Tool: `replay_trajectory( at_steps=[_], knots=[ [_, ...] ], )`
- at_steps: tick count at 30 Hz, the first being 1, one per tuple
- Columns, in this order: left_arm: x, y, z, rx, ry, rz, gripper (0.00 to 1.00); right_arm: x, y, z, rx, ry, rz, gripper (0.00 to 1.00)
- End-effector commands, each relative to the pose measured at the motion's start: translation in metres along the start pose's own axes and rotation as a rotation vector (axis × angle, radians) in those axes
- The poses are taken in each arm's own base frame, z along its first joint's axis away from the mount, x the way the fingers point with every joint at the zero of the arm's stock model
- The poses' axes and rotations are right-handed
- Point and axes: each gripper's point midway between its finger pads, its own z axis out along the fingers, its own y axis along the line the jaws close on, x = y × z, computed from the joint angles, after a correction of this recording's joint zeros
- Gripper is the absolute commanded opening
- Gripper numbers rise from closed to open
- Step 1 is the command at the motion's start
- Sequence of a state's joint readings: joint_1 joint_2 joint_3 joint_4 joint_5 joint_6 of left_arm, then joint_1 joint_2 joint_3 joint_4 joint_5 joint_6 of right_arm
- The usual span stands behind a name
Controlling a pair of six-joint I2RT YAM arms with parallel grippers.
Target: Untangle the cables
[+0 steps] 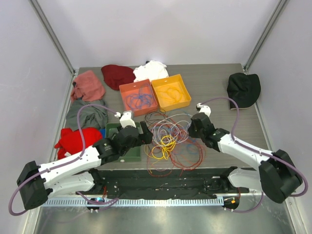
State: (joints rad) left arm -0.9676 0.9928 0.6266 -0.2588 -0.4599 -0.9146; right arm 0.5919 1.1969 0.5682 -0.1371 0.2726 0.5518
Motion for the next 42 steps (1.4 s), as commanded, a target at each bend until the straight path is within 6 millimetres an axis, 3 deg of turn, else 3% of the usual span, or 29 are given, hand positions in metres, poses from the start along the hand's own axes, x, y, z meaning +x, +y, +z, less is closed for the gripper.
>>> replay_trajectory(
  at_steps=[1,4,5,7,8,10,11,13,14,16,17,19,20,22,23,25,26,29,33,34,35,37,38,39,42],
  knots=[
    [-0.013,-0.007,-0.004,0.023,-0.049,-0.040,0.93,-0.068,0.034,-0.044,-0.139,-0.198,0.050,0.01],
    [-0.014,-0.008,-0.003,0.026,-0.051,-0.042,0.93,-0.097,0.054,-0.080,-0.228,-0.263,0.050,0.01],
    [-0.015,-0.010,-0.003,0.029,-0.052,-0.043,0.93,-0.119,0.068,-0.109,-0.305,-0.326,0.051,0.01],
    [-0.017,-0.010,-0.004,0.030,-0.059,-0.041,0.93,-0.139,0.078,-0.140,-0.372,-0.378,0.044,0.01],
    [-0.020,-0.010,-0.004,0.027,-0.069,-0.041,0.93,-0.161,0.089,-0.171,-0.441,-0.440,0.041,0.01],
    [-0.025,-0.011,-0.006,0.026,-0.084,-0.034,0.94,-0.175,0.096,-0.198,-0.490,-0.463,0.018,0.01],
    [-0.030,-0.012,-0.009,0.033,-0.096,-0.033,0.94,-0.195,0.106,-0.226,-0.550,-0.508,0.013,0.01],
    [-0.039,-0.014,-0.013,0.040,-0.125,-0.016,0.95,-0.207,0.111,-0.248,-0.579,-0.527,-0.005,0.01],
    [-0.045,-0.017,-0.017,0.055,-0.142,-0.015,0.96,-0.224,0.115,-0.272,-0.610,-0.570,0.001,0.01],
    [-0.057,-0.026,-0.024,0.099,-0.181,0.005,0.97,-0.233,0.122,-0.284,-0.632,-0.567,-0.016,0.01],
    [-0.060,-0.028,-0.027,0.117,-0.191,0.016,0.97,-0.247,0.125,-0.305,-0.659,-0.603,-0.011,0.01],
    [-0.073,-0.039,-0.038,0.183,-0.235,0.005,0.98,-0.256,0.131,-0.316,-0.681,-0.608,-0.014,0.01],
    [-0.078,-0.042,-0.043,0.207,-0.254,0.016,0.98,-0.267,0.132,-0.334,-0.701,-0.646,-0.002,0.01],
    [-0.085,-0.045,-0.052,0.247,-0.286,0.015,0.99,-0.274,0.143,-0.351,-0.767,-0.658,-0.016,0.01],
    [-0.089,-0.047,-0.055,0.263,-0.306,0.016,0.99,-0.287,0.145,-0.374,-0.802,-0.704,-0.012,0.01],
    [-0.095,-0.050,-0.063,0.293,-0.333,0.017,1.00,-0.297,0.153,-0.390,-0.845,-0.723,-0.025,0.01],
    [-0.097,-0.052,-0.065,0.306,-0.341,0.018,1.00,-0.306,0.153,-0.414,-0.881,-0.766,-0.024,0.01],
    [-0.105,-0.072,-0.077,0.429,-0.388,0.052,1.00,-0.310,0.161,-0.424,-0.928,-0.762,-0.024,0.01],
    [-0.108,-0.096,-0.085,0.555,-0.411,0.089,1.00,-0.296,0.168,-0.399,-0.933,-0.679,0.006,0.01],
    [-0.107,-0.103,-0.084,0.583,-0.412,0.095,1.00,-0.290,0.169,-0.386,-0.925,-0.648,0.010,0.01],
    [-0.101,-0.108,-0.084,0.623,-0.404,0.107,1.00,-0.287,0.169,-0.388,-0.941,-0.641,0.027,0.01],
    [-0.111,-0.123,-0.094,0.718,-0.480,0.099,1.00,-0.284,0.170,-0.385,-0.956,-0.635,0.039,0.01],
    [-0.096,-0.124,-0.084,0.740,-0.459,0.123,1.00,-0.283,0.170,-0.387,-0.965,-0.630,0.046,0.01],
    [-0.111,-0.135,-0.096,0.814,-0.545,0.092,1.00,-0.282,0.170,-0.386,-0.965,-0.626,0.048,0.01],
    [-0.092,-0.152,-0.083,0.895,-0.520,0.135,1.00,-0.278,0.172,-0.383,-0.973,-0.605,0.058,0.01]
  ],
)
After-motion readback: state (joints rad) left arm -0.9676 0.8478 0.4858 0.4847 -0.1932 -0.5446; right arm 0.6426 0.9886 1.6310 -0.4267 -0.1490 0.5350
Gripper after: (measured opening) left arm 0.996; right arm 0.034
